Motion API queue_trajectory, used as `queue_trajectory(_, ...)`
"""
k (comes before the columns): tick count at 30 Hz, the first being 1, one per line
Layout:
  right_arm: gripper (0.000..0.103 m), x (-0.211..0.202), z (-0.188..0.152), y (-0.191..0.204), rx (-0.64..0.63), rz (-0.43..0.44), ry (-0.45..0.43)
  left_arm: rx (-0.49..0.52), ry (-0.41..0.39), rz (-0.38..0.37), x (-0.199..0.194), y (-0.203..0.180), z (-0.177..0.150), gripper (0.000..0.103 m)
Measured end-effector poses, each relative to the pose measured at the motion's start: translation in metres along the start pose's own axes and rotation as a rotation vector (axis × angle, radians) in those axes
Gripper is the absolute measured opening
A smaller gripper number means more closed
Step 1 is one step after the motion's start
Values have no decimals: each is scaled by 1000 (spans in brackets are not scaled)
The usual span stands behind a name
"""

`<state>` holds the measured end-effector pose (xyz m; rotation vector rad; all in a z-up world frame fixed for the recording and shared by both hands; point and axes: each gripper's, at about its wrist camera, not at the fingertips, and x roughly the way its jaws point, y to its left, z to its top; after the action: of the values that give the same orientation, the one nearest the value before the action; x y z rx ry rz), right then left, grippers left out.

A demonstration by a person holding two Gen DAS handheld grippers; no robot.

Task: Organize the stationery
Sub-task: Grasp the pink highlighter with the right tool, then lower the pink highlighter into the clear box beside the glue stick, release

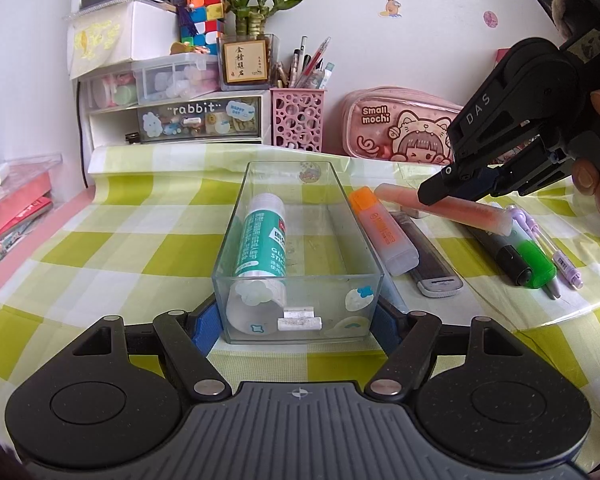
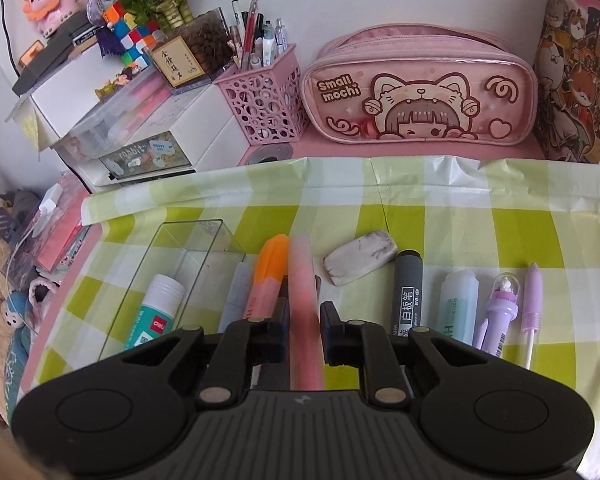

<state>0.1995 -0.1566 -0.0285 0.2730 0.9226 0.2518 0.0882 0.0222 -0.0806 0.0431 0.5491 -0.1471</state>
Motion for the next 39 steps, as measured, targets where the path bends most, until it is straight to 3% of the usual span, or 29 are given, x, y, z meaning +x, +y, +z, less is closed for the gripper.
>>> queue_trajectory(4, 10, -2, -2, 0, 81, 59, -5, 0, 0, 0, 0, 0, 0, 73)
queue_trajectory(18, 10, -4, -14, -17, 276, 141, -24, 2, 0, 1, 0, -1, 0, 72)
queue_trajectory(39, 10, -6, -26, -21, 313, 96, -45, 4, 0, 1, 0, -1, 0, 72)
